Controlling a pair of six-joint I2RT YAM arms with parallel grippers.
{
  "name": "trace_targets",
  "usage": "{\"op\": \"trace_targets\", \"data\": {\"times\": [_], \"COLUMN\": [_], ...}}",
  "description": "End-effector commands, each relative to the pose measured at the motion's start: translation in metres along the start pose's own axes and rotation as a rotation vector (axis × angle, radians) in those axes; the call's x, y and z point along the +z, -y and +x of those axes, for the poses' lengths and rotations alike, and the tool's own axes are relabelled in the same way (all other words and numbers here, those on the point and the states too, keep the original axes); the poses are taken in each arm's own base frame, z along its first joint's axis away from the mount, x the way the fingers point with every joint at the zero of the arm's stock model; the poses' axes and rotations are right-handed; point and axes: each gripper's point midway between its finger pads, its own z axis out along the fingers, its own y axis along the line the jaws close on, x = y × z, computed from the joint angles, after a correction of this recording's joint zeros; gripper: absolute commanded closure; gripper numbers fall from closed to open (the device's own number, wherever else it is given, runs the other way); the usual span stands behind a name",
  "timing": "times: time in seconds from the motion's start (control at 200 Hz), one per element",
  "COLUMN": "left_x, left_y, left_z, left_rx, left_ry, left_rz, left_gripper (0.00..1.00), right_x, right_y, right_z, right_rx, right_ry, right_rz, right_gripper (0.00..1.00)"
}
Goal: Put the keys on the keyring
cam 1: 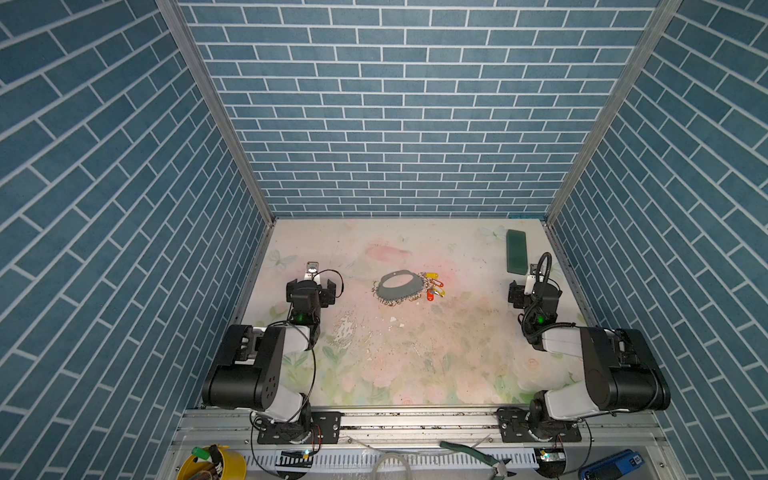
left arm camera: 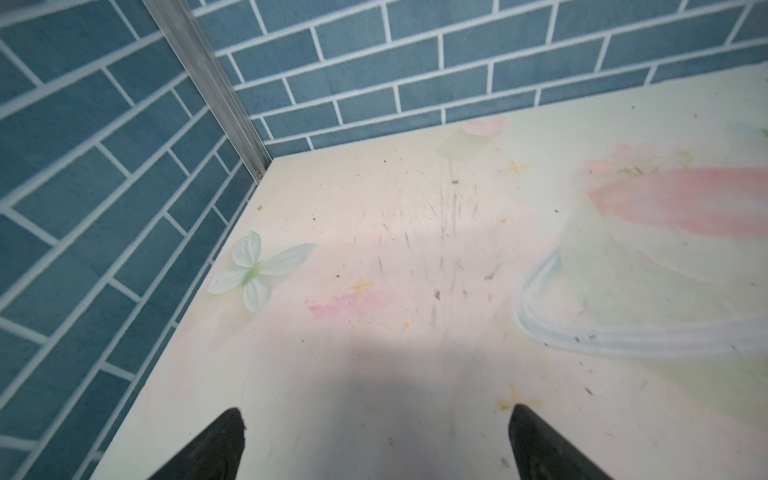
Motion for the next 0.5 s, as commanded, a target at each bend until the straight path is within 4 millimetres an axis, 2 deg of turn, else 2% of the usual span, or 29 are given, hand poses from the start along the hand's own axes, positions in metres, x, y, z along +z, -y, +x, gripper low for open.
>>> {"op": "trace_targets", "data": {"times": [0.0, 0.03, 0.08, 0.1, 0.12, 0.495], "left_x": [-0.0001, 0.0000, -0.0007, -0.0004, -0.0001, -0.0007], "left_y": [0.0029, 0.0021, 0.0023, 0.0021, 0.0015, 0.0014], "left_z": [0.0000, -0.0021, -0.0011, -0.0007, -0.0023, -0.0017], "left_rx": [-0.047, -0.045, -0.047, -0.046, -0.045, -0.047], "left_ry": [0.020, 0.037, 0.027, 0.029, 0.036, 0.032], "left_rz": [0.023, 0.018, 0.019, 0.016, 0.013, 0.014], "left_gripper": [0.00, 0.00, 0.00, 0.00, 0.00, 0.00], "right_x": [0.0059, 0.0079, 0.0068, 0.0074, 0.0081, 0.0071], "right_y": [-0.0041, -0.0017, 0.0000, 0.0007, 0.0011, 0.0042], "right_z": [0.0014, -0.0034, 0.0002, -0.0024, -0.0017, -0.0012], "right_rx": [0.073, 0.083, 0.087, 0.089, 0.089, 0.095], "right_ry": [-0.009, 0.024, -0.003, 0.017, 0.020, 0.013], "right_rz": [-0.047, -0.045, -0.037, -0.033, -0.029, -0.015], "right_gripper": [0.11, 0.12, 0.11, 0.03, 0.01, 0.01]}}
